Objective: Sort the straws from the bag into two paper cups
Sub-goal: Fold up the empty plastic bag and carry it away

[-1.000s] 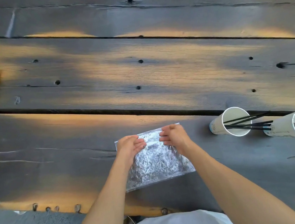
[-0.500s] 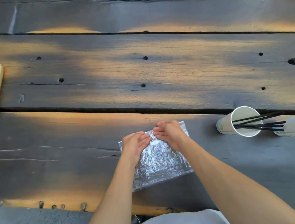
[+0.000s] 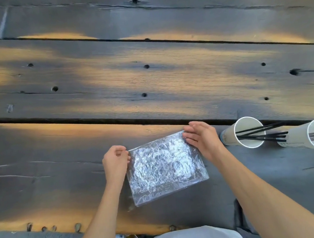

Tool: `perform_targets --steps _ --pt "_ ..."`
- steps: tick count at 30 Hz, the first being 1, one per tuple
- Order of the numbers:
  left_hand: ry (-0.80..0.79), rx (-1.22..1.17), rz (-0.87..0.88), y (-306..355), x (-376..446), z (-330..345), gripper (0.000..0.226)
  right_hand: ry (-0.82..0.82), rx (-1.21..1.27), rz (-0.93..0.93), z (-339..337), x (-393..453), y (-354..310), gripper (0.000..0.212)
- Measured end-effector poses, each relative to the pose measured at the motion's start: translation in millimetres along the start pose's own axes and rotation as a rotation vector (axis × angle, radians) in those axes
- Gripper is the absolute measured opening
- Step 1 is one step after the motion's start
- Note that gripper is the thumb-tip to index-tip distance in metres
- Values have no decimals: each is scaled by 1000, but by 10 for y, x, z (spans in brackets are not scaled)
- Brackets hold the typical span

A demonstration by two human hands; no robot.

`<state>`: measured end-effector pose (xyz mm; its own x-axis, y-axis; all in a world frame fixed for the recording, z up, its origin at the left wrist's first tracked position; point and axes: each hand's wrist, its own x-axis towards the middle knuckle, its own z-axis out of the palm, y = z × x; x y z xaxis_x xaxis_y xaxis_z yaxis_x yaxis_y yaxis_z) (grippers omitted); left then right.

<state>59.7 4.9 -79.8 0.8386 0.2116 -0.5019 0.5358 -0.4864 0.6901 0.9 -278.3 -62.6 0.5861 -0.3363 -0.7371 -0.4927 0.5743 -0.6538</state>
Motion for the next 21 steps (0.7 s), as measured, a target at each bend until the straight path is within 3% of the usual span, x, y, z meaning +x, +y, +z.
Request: perform_targets --steps 2,4,7,10,13,18,21 --pt "-72 246 286 152 -87 221 15 37 -96 -20 -78 -82 4 15" --pt "-161 350 466 306 -143 494 16 160 -357 -41 -184 -130 98 16" --pt "-339 491 579 475 -130 908 19 296 -772 -90 -335 -212 256 21" --pt "-453 677 666 608 -101 1192 24 279 -940 -95 -428 -300 356 30" --pt "-463 794 661 701 -88 1307 26 245 -984 -96 -483 -322 394 31" --pt "-690 789 491 759 21 1198 14 183 -970 -119 -468 -253 333 34" --pt "-596 833 547 679 18 1063 18 140 -975 -126 -407 -187 297 38"
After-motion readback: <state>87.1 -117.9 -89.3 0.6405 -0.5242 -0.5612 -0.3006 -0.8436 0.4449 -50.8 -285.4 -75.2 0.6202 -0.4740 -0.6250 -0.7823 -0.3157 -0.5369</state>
